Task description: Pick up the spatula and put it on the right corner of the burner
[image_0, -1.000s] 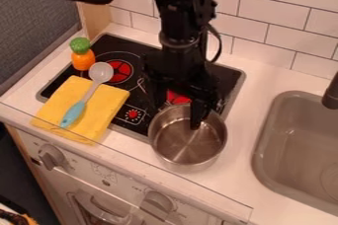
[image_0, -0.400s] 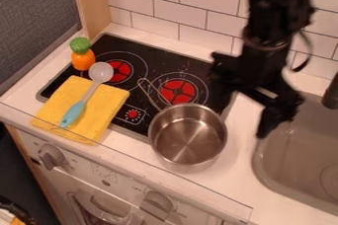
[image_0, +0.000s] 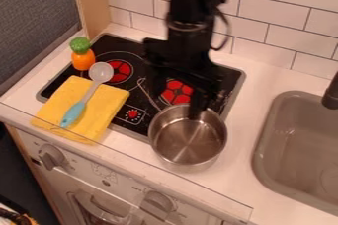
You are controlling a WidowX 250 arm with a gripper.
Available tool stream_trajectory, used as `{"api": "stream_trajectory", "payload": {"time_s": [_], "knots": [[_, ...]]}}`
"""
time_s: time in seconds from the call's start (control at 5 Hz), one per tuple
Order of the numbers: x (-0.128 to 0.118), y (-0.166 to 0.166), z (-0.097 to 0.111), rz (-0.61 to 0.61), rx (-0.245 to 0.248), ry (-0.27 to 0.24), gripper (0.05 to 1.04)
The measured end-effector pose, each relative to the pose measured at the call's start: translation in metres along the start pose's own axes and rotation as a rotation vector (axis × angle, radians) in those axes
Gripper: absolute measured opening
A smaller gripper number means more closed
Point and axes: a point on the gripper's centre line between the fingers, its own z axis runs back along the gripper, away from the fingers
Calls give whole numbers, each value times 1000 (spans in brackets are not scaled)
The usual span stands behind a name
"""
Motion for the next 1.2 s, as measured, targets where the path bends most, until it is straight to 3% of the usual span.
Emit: {"api": "stream_trajectory", "payload": {"time_s": [0.2,0.4,0.6,1.2], "knots": [[-26,47,4,125,-11,-23,1001],[-33,63,-1,124,-10,-40,1001],[-37,96,-17,125,33,-24,1000],[-66,165,-69,212,80,39,1000]]}}
